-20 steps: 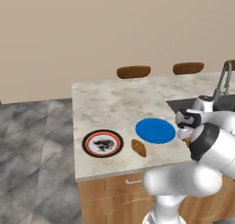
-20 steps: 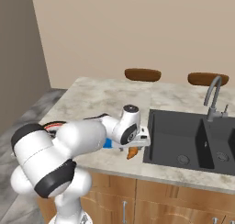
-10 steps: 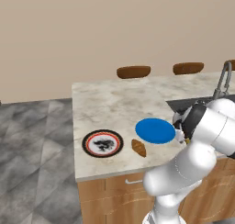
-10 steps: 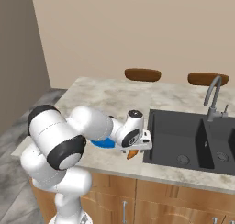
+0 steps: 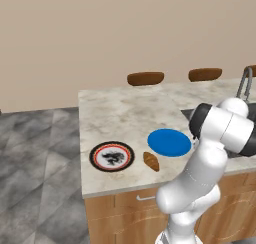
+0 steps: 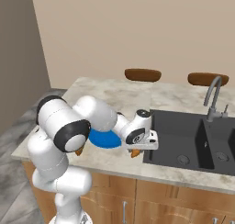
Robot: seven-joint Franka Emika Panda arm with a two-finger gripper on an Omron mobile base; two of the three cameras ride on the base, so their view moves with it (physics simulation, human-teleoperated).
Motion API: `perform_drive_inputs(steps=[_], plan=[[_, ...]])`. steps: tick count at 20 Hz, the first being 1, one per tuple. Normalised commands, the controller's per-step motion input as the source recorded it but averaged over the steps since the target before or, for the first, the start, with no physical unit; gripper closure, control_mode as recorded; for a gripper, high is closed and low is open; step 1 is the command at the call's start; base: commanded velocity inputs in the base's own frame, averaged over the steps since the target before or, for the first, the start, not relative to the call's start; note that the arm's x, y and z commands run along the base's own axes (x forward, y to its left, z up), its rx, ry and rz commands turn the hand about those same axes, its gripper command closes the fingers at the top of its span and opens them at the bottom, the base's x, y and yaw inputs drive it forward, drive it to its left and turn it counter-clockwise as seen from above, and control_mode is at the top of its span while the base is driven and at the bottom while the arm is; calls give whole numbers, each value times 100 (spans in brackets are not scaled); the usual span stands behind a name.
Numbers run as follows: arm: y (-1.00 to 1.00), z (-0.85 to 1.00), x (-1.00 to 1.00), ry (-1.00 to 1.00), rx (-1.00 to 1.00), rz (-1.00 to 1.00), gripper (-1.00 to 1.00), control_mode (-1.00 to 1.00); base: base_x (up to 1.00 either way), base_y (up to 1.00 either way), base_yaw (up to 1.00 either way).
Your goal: Place the pastries on the plates.
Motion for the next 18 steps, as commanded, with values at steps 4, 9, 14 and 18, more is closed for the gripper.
perform_drive_inputs(steps=[4, 9, 14, 18], plan=[[0, 14, -5, -2, 6, -7, 100, -100, 0, 0, 0], [13, 96, 0, -1, 2, -8, 100, -100, 0, 0, 0], [77, 58, 10, 0, -3, -2, 100, -100, 0, 0, 0], [75, 22, 24, -1, 0, 0, 100, -100, 0, 0, 0]])
